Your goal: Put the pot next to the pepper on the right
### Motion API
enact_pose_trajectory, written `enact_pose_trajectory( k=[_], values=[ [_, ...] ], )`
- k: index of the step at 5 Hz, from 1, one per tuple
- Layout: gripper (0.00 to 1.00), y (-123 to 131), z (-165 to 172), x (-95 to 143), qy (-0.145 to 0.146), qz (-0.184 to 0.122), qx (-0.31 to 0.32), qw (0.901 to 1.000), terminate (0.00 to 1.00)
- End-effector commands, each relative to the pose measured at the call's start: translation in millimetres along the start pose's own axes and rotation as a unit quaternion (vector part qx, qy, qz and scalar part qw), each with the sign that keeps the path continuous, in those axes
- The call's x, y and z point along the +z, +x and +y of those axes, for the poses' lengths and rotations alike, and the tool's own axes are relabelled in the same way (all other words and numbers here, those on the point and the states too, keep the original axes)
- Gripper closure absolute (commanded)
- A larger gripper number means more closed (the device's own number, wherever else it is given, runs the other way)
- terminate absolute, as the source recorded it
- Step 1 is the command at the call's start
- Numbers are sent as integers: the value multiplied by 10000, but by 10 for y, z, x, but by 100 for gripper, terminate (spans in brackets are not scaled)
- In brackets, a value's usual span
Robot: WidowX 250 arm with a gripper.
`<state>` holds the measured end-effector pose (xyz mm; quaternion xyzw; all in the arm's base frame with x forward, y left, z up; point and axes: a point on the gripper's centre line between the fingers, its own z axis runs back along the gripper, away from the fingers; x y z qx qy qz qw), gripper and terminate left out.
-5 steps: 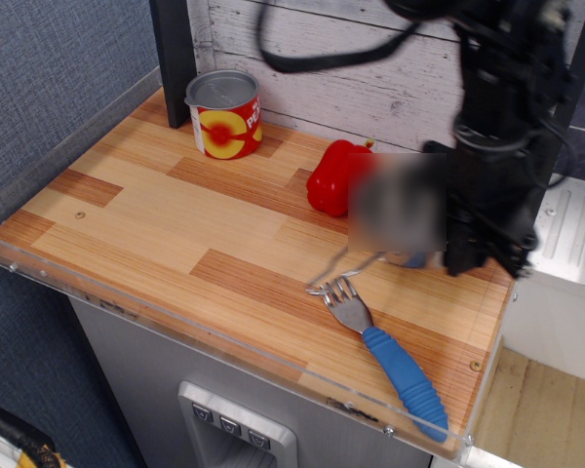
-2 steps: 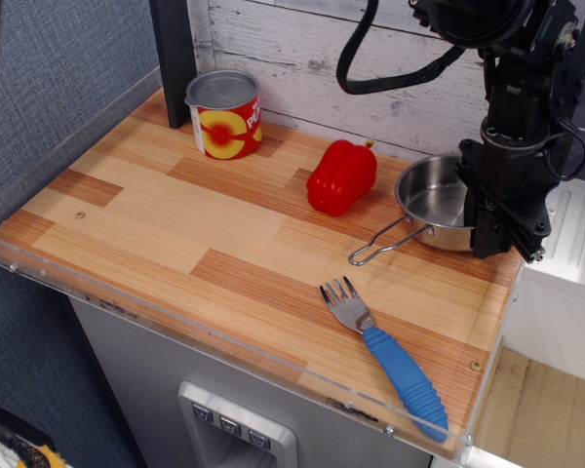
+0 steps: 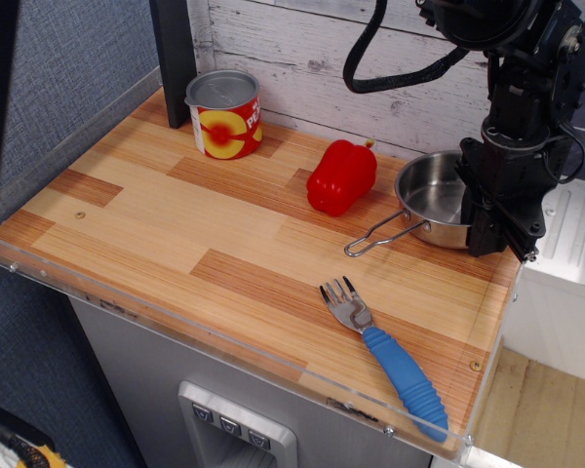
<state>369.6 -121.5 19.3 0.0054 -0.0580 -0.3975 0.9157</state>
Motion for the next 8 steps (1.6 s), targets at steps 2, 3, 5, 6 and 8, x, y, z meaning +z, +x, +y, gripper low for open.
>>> enact_pose_trajectory(
  k=[2,3,5,6,8],
  values=[
    [0,-126,-108,410,200,-115,108,9997,0],
    [0,-151,-120,577,360,-230,246,9988,0],
    [0,-439,-82,902,286,-114,898,9955,0],
    [0,-817,10,950,213,-111,1597,9869,0],
    [0,-1226,370,1047,334,-93,2465,9685,0]
  ],
)
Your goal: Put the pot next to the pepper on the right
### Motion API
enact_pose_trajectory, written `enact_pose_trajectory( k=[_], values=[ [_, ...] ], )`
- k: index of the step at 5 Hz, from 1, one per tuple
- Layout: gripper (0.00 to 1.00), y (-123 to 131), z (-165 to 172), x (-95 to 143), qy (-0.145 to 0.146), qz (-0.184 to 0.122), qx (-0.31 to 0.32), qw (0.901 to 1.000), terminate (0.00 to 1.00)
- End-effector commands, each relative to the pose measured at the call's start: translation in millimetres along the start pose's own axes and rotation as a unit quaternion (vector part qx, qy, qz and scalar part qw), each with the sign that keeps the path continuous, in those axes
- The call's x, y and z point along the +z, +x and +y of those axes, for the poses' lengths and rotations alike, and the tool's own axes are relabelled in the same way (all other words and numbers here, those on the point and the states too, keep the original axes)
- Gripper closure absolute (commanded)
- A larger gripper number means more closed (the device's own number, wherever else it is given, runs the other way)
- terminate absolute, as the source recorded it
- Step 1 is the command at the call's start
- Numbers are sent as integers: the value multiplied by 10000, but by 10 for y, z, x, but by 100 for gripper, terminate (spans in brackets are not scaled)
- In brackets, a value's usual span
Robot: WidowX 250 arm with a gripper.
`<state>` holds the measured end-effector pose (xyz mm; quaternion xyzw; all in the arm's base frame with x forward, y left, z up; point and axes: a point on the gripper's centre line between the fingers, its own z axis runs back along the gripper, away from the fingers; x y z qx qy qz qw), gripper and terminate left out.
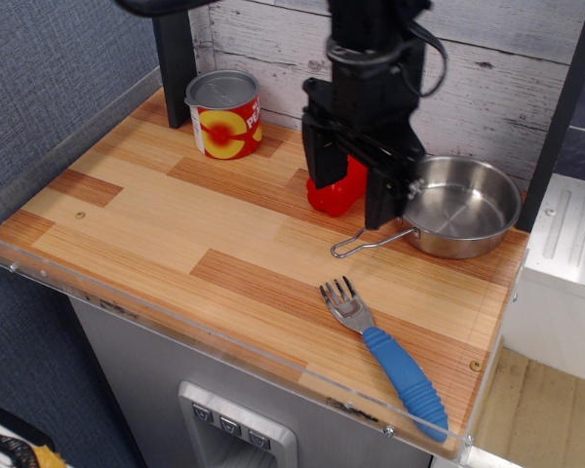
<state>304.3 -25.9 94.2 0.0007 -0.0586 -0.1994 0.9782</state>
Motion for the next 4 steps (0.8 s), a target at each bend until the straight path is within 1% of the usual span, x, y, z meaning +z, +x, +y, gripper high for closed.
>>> enact_pose_trajectory(
  k=[1,3,4],
  values=[
    [0,6,509,204,328,-234,615,9973,0],
    [0,-195,1045,383,457,-353,1193,9912,0],
    [0,-293,1322,415,509,-375,1363,9886,0]
  ],
)
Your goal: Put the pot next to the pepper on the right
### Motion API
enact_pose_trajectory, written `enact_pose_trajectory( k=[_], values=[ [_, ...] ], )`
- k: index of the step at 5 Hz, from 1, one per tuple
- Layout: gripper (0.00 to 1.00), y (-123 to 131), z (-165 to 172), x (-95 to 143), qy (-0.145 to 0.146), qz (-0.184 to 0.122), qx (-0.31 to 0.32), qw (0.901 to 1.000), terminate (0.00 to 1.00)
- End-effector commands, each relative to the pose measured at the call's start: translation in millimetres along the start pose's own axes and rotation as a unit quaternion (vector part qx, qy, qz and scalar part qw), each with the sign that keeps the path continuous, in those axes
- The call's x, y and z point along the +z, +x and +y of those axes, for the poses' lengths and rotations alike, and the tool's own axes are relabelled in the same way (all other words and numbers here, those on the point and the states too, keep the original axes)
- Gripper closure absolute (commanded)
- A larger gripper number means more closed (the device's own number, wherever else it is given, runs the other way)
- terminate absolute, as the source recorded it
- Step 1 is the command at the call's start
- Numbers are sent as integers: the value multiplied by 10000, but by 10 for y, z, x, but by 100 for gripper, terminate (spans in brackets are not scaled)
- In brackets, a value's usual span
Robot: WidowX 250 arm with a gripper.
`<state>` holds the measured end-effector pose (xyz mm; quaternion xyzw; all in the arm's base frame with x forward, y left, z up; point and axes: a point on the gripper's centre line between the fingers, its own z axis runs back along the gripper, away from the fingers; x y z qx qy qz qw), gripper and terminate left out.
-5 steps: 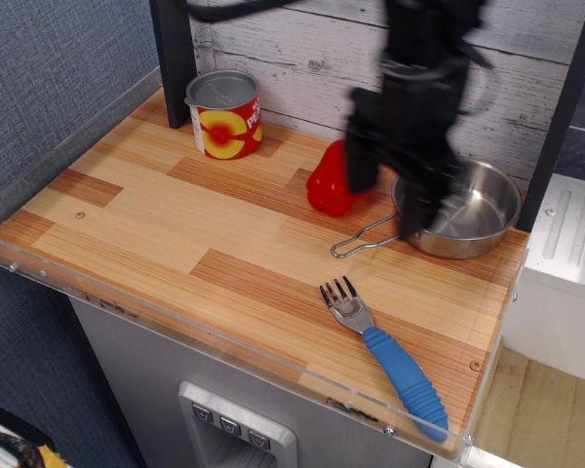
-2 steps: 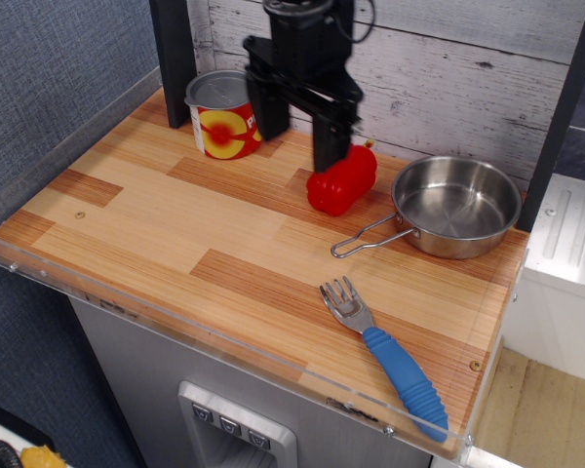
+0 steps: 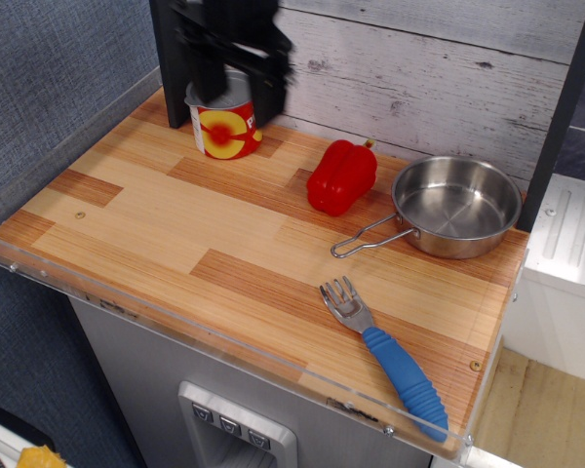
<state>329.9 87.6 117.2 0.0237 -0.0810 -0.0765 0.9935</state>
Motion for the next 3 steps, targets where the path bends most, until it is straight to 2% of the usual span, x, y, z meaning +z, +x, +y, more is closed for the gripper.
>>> enact_pose_trajectory(
  k=[1,2,3],
  values=[
    [0,-121,316,236,108,-383,204,9990,0],
    [0,-121,316,236,108,-383,204,9990,0],
    [0,-121,316,236,108,-383,204,9990,100]
  ],
)
